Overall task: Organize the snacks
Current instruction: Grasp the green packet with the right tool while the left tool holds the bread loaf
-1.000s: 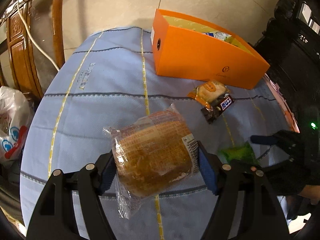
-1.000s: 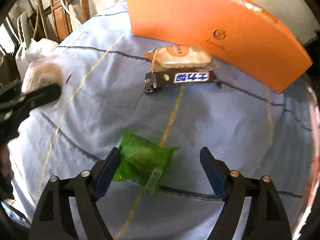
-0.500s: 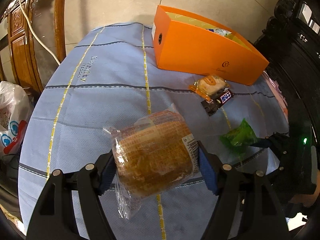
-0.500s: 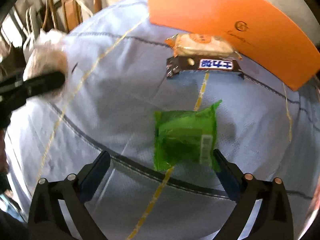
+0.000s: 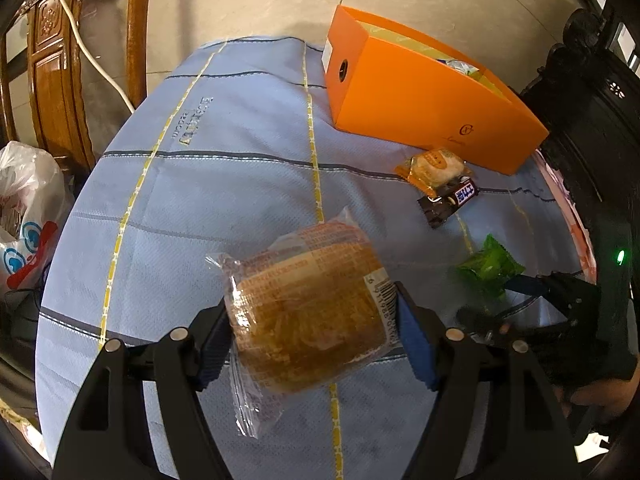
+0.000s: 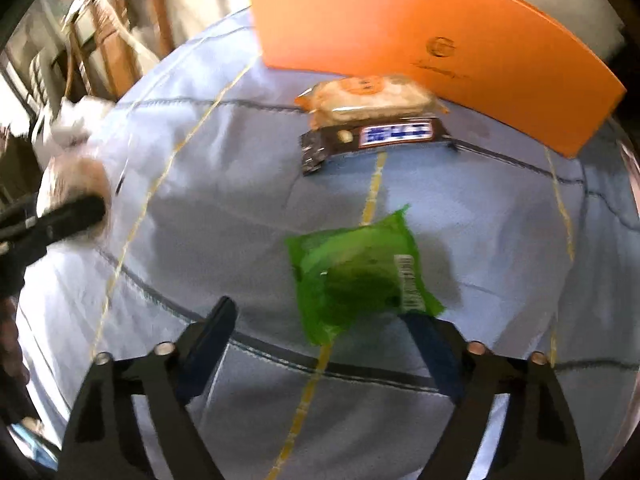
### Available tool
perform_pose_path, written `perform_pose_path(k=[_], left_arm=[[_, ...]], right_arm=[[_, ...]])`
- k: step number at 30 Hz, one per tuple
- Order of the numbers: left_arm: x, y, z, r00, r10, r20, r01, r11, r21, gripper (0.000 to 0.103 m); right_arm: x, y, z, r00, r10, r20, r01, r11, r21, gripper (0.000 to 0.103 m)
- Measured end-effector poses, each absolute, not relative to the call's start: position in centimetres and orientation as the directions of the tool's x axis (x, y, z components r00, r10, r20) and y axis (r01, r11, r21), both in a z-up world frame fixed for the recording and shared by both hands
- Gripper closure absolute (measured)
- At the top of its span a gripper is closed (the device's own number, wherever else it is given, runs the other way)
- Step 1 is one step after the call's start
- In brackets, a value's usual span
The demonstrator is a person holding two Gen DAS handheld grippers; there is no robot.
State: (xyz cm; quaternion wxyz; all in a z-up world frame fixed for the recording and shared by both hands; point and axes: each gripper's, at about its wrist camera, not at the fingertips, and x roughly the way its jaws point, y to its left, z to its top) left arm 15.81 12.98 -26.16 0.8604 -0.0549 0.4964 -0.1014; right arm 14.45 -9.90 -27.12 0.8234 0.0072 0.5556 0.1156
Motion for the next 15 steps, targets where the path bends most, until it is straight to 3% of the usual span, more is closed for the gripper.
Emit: perform_pose_path(k=[4,10,15], left_arm=[[15.8,13.1,-26.5,0.479,-0.234,-0.846,0.113,0.972,-0.205,0.032],[15.7,12.8,-26.6,0.473,-0.246,-0.846,0.119,0.969,-0.215,0.032],[15.7,13.2,-26.9,0.463,-0.241,-0.853,0.104,0.97,-0.218,0.032]], right_arm=[[14.3,-10.6,-27.0,0.341,0.215,-0.915,-0.213,0.966,0.148,0.034],[14.5,-13.2,-26.9,0.33,0.298,-0.896,-0.139,0.954,0.266,0.034],[15.2,-11.8,-26.0,0.401,0.137,-0.906,-0.192,0.979,0.063,0.035]])
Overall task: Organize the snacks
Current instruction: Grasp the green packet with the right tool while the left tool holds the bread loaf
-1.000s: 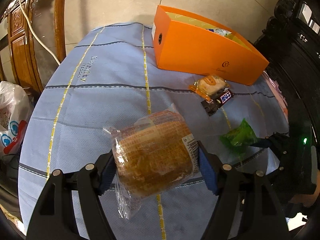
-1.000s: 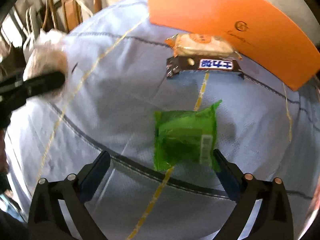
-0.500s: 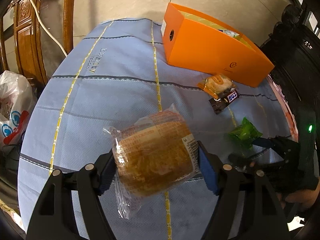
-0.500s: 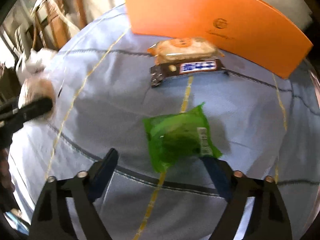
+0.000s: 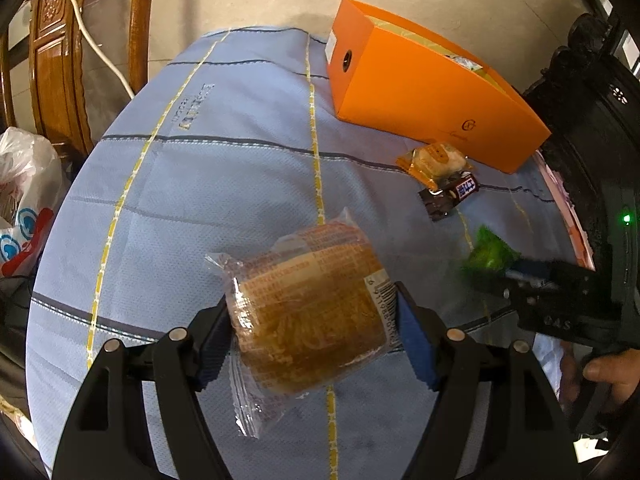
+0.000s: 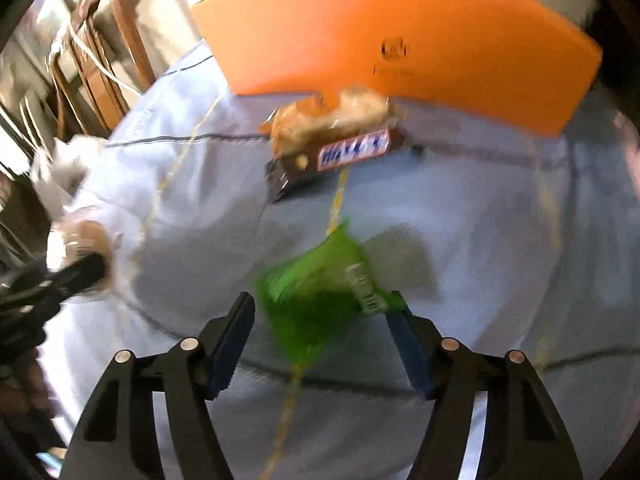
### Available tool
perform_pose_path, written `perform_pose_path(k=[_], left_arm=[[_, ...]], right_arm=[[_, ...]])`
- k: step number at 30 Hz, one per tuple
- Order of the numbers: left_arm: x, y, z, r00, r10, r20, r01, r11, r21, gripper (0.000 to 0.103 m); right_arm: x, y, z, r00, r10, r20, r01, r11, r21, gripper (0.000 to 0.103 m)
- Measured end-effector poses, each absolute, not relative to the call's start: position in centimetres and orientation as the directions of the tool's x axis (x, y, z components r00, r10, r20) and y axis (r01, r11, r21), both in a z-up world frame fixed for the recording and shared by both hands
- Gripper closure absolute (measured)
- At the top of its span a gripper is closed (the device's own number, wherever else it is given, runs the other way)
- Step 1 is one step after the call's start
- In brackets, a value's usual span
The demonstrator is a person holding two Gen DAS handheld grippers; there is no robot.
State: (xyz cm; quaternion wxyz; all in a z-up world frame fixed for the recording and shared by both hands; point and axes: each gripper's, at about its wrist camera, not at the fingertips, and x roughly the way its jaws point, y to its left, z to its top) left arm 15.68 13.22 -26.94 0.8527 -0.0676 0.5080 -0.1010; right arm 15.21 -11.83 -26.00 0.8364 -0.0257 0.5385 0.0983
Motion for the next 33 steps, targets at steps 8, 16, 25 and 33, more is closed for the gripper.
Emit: perform_pose_path(k=[8,16,25,33], left_arm=[[15.5,13.7,-27.4,0.456,-0.241,-0.857,0.083,0.97,-0.228,0.032],[15.5,13.6,-27.4,0.455,-0.253,-0.854,0.08,0.967,-0.244,0.032],[15.5,11.9,-28.6,0.44,-0.246,-0.864,0.124,0.969,-0.213,0.026],[17.2,10.6,-29.6,0.472,-0.139,-0.871,0.058,0.99,-0.127,0.024]], right_arm=[[14.9,-9.7,-26.6,0.424,0.099,-0.9,-0.344,0.937,-0.059,0.059],[16.6,-12.1,-26.9,0.325,0.226,-0.918,-0.271,0.953,0.138,0.064],[15.2,-11.0,-27.2,0.328,0.191,-0.925,-0.319,0.944,0.082,0.037],[14.1,-8.1,-28.5,0.343,0.147,-0.928,-0.36,0.933,0.015,0.003]])
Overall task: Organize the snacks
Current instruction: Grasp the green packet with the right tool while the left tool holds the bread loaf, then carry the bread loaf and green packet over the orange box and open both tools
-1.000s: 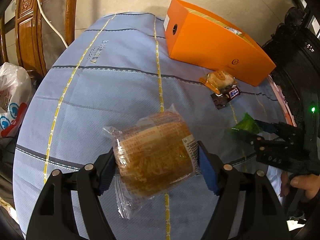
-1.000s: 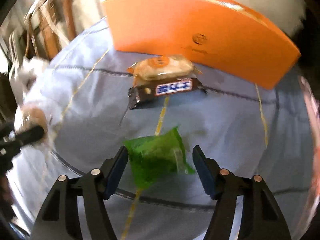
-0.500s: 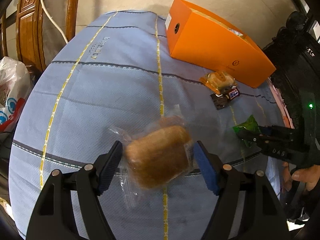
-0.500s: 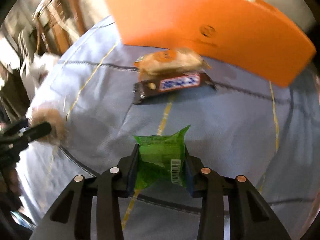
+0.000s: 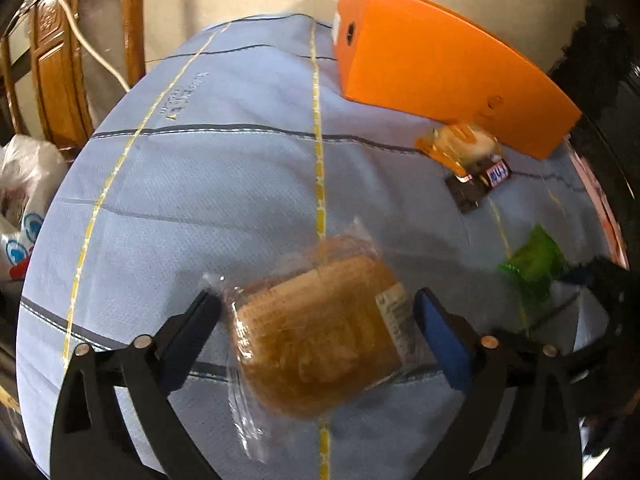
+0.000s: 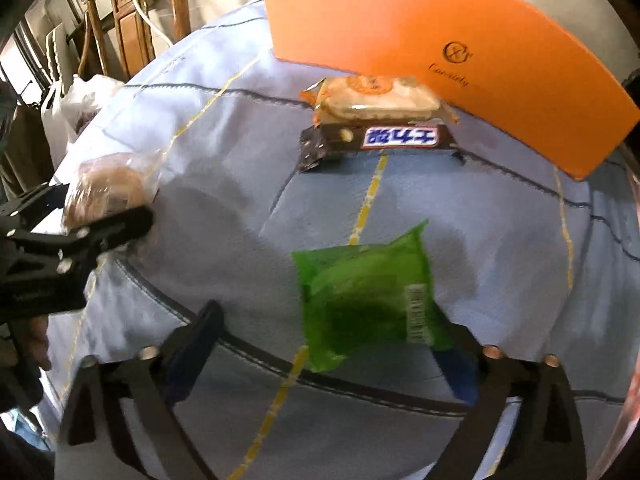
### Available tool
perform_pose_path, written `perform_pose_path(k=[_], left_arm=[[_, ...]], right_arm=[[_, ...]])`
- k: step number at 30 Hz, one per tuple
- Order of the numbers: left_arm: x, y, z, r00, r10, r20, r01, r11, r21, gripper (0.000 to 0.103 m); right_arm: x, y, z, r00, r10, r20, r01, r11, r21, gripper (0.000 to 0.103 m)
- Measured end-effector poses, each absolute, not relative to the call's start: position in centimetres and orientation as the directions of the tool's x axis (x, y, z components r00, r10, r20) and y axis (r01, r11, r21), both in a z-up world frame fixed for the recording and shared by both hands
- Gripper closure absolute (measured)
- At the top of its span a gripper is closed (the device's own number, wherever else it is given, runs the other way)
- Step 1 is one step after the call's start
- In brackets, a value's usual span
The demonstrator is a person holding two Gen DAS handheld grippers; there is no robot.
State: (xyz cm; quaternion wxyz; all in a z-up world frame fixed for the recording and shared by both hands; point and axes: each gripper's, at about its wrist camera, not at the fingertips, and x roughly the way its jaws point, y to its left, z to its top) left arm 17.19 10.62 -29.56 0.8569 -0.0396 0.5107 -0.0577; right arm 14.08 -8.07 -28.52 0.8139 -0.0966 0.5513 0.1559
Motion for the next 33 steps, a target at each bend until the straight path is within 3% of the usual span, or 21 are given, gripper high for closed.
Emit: perform_pose_path(k=[1,3,9,10,11,13,14,25,33], left_arm=[[17.1,10.9,-29.3,0.482,-0.141,-0.865,0.062,0.99,-0.126,0.032],[17.0,11.4,-29.2,0.477,-0.163,-0.864,0.081,0.987,-0.141,0.038],[14.4,11.1,-28.2,0.5,-0.207,-0.841,0.202,0.972,-0.119,0.039],[14.0,11.0,-27.9,0.503,-0.215,-0.837,0.215,0.969,-0.119,0.039],[13.6,11.0,-27.8,0.505,-0.219,-0.835,0.224,0.967,-0.118,0.039],[13.2,10.8,-27.5,0.509,-0.228,-0.83,0.238,0.964,-0.119,0.039],[13.1,10.7,-27.4,0.509,-0.235,-0.828,0.243,0.962,-0.123,0.039],[13.2,9.6,-27.7,0.482,-0.268,-0.834,0.265,0.952,-0.153,0.038],[13.3,10.1,-25.0,0.534,-0.305,-0.789,0.269,0.946,-0.184,0.038]], right_arm=[[13.8,-8.2,-28.5,0.361,0.159,-0.919,-0.355,0.935,0.023,0.003],[13.3,-8.3,-28.6,0.389,0.168,-0.906,-0.358,0.933,0.02,0.003],[14.5,-8.8,-28.3,0.342,0.175,-0.923,-0.349,0.936,0.048,0.004],[14.6,-9.4,-28.0,0.341,0.177,-0.923,-0.333,0.941,0.057,0.015],[14.9,-10.2,-27.6,0.351,0.17,-0.921,-0.296,0.953,0.064,0.038],[15.3,-12.1,-27.1,0.338,0.213,-0.917,-0.236,0.962,0.136,0.061],[15.5,-13.3,-27.1,0.326,0.243,-0.913,-0.195,0.963,0.187,0.063],[14.1,-15.0,-26.2,0.362,0.279,-0.89,-0.178,0.957,0.228,0.066],[12.9,-16.4,-21.2,0.455,0.321,-0.831,-0.196,0.946,0.259,0.066]])
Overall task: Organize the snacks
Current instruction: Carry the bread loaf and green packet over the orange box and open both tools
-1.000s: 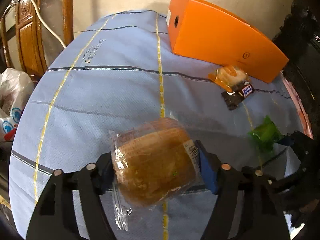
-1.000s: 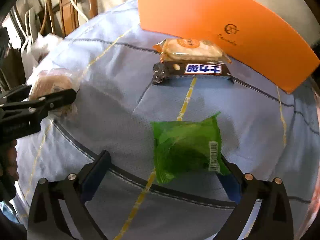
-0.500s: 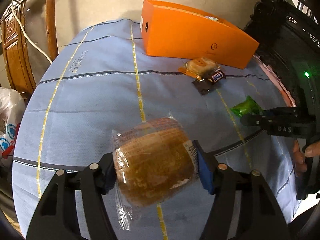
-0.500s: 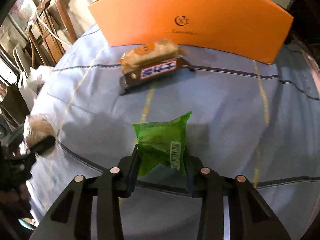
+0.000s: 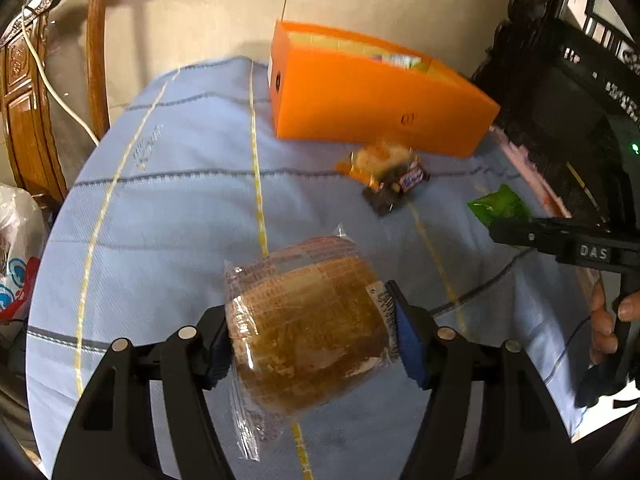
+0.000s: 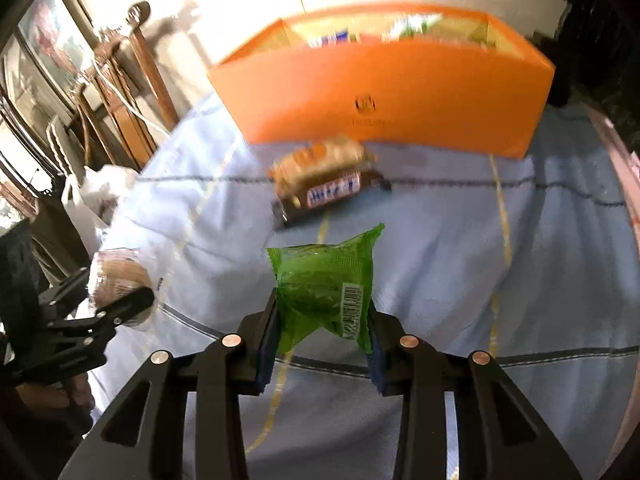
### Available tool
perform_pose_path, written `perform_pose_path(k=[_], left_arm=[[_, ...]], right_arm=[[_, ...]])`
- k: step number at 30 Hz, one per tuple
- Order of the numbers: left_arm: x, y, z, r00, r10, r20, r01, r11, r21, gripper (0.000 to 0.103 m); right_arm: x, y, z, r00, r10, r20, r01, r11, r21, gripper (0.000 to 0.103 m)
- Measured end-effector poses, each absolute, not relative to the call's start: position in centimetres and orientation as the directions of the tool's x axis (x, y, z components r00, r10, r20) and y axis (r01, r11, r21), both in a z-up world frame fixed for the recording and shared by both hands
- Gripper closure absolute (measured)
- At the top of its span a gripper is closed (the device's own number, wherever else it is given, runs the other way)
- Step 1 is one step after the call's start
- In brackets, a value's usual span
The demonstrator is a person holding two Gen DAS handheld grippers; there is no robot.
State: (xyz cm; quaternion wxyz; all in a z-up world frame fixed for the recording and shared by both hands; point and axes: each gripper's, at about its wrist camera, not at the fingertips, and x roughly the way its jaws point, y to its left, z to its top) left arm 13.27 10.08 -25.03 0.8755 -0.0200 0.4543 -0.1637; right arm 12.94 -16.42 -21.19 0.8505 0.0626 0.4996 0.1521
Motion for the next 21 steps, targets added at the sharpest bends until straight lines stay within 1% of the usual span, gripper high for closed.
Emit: perform_pose_path(k=[10,16,21], left_arm=[[12.6,9.1,-21.3,0.581,-0.364,-0.728,0.312,0.926,-0.215,0.038],[12.4,8.1,-18.1,0.607,-0.413,-0.679,0.358,0.905,-0.23,0.038],[13.8,7.1,-15.3,0.63,-0.444,-0.638,0.389,0.891,-0.235,0.038]], right_arm=[[11.0,-17.0,-16.6,0.545,0.322,-0.774,-0.21,0.946,0.247,0.066],[9.6,-19.0,-13.4,0.612,0.3,-0.732,-0.175,0.954,0.245,0.066],[9.3,-20.5,-10.5,0.661,0.274,-0.698,-0.149,0.96,0.236,0.066]])
